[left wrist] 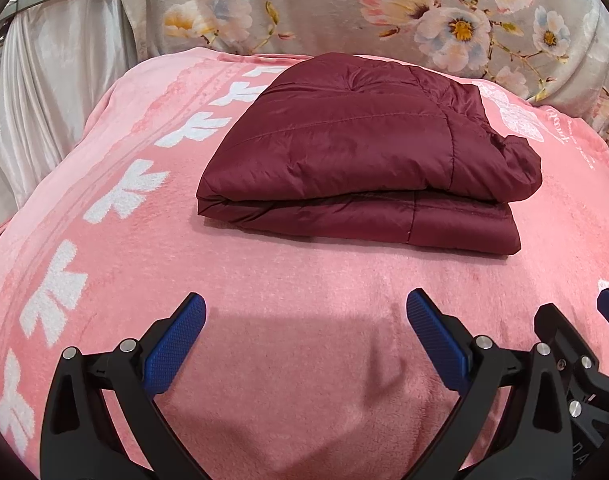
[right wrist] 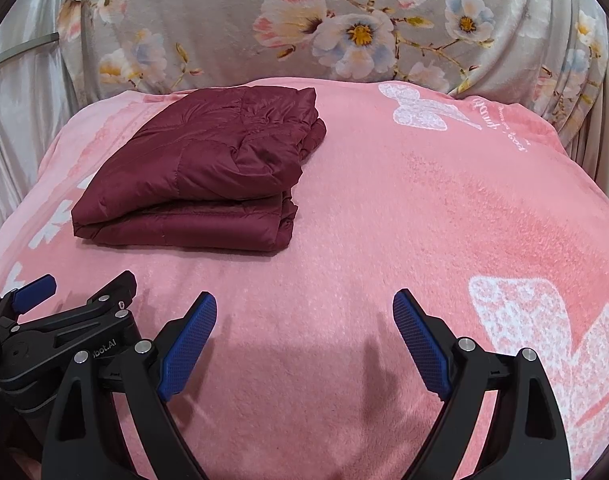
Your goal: Fold large clothes
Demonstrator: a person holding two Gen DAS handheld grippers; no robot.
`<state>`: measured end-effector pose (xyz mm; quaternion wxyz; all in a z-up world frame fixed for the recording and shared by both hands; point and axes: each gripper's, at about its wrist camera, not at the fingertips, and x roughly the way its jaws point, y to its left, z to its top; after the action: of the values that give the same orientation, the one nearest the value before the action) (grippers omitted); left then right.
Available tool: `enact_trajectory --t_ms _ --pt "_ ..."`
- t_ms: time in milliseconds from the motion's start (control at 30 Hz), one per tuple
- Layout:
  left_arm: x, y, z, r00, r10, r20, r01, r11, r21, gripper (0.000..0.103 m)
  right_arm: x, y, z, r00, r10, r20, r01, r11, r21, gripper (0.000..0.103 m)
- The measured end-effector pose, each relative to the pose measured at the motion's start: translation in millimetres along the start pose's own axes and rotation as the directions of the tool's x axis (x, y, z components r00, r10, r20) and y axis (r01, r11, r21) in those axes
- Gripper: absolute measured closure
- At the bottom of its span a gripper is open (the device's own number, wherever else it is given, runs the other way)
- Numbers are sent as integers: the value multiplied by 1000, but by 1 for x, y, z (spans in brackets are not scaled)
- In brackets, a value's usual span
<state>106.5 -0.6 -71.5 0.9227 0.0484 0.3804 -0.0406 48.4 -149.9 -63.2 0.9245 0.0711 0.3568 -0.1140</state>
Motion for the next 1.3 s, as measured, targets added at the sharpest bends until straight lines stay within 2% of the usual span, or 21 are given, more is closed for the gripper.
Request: enact_trajectory --t_ms 1300 --pt "-6 0 0 999 33 24 -33 999 3 5 -2 -1 2 1000 -7 10 7 1000 -5 16"
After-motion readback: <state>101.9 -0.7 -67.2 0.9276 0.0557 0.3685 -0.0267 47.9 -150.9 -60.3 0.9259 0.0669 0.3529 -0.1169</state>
